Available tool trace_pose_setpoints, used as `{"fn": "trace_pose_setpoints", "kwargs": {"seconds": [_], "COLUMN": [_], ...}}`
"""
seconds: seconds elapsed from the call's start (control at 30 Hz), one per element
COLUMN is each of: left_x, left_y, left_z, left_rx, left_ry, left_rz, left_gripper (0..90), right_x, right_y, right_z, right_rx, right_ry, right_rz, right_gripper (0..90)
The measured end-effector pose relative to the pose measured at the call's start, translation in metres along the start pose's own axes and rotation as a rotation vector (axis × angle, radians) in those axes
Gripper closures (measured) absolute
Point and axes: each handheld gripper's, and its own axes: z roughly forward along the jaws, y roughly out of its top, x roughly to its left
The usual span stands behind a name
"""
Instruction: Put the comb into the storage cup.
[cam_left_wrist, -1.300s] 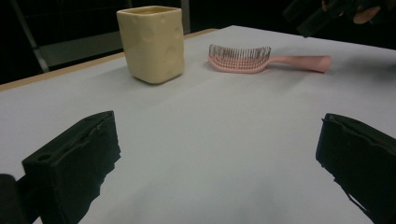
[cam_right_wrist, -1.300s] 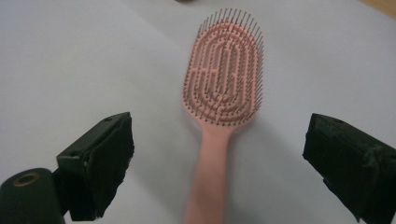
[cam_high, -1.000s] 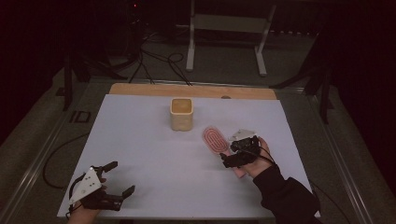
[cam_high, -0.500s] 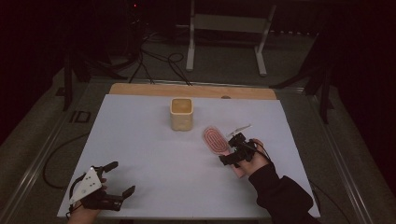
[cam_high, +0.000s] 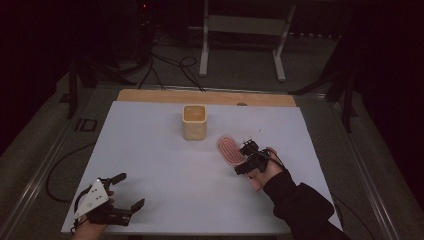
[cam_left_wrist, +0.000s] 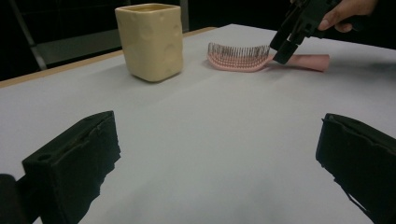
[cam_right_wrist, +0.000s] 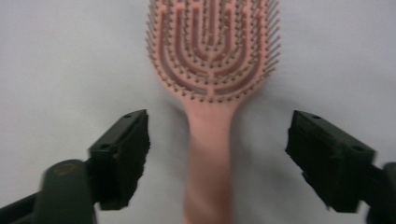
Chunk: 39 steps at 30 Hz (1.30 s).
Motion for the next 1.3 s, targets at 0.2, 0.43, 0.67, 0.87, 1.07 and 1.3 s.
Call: {"fn": "trace_pose_setpoints", "kwargs": {"seconds": [0.2,0.43,0.67,0.87,1.07,1.3], "left_x": [0.000,0.000,0.000,0.001,0.001,0.001], "left_y": [0.000,-0.001,-0.001,-0.001,-0.001,-0.001], "left_z": [0.000,0.000,0.000,0.000,0.000,0.000], "left_rx": [0.005,0.002,0.003,0.002,0.003,0.005], "left_ry": [-0.004,-0.003,-0.004,-0.003,-0.004,-0.005], "left_rz": [0.000,-0.003,-0.004,-0.004,-0.002,-0.004], "left_gripper": [0.0,0.0,0.0,0.0,0.0,0.0], "right_x": [-0.001,0.000,-0.001,-0.001,0.000,0.006], "right_y": [0.004,0.008,0.013,0.021,0.022,0.020], "right_z": [0.003,0.007,0.012,0.016,0.017,0.016], "right_rx": [0.064,0.111,0.137,0.164,0.168,0.152], "right_ry": [-0.016,-0.025,0.002,0.024,0.018,0.008], "right_rz": [-0.001,0.005,0.024,0.033,0.030,-0.005], "right_gripper": [42.8,51.7,56.5,60.2,60.8,69.1]}}
